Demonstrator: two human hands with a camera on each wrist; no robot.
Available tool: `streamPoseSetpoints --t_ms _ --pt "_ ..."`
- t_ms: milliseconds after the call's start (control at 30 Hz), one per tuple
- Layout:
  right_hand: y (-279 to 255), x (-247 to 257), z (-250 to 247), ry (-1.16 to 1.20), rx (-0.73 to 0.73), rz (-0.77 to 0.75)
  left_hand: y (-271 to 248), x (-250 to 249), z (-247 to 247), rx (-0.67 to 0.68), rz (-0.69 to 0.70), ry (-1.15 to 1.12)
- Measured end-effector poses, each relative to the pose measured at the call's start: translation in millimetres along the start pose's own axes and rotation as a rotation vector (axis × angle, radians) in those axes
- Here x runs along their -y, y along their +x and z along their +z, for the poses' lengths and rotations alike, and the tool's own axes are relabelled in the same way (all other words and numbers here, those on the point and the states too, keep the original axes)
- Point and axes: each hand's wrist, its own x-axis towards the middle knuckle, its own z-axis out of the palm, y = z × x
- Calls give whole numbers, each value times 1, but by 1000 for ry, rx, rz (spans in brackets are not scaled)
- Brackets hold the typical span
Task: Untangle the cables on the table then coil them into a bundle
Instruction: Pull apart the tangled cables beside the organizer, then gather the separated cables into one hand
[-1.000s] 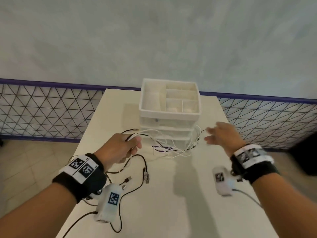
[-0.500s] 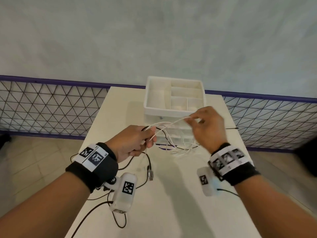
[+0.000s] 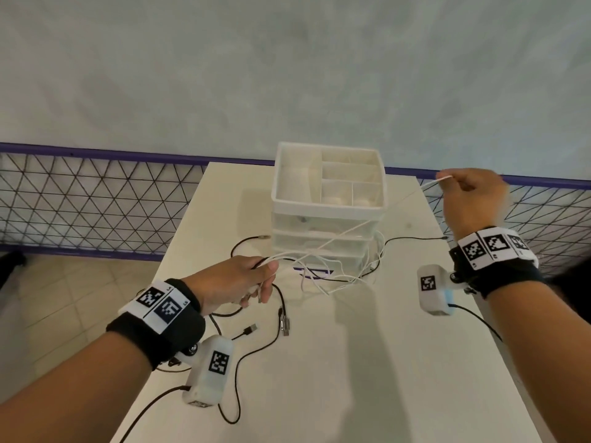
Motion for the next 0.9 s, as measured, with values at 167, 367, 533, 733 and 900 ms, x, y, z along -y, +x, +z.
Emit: streamPoseSetpoints --t_ms 167,367,533,733,900 --pt "-24 -45 17 -406 587 99 2 7 1 -134 -65 -294" --pt "-108 27 43 -83 931 -315 9 -5 12 -169 27 -111" --pt "-140 57 86 86 915 -517 2 -31 15 4 169 100" --pt "-132 40 90 -90 988 -360 -1 10 19 -170 81 128" --pt "-171 51 100 -185 1287 -515 4 37 45 -218 117 355"
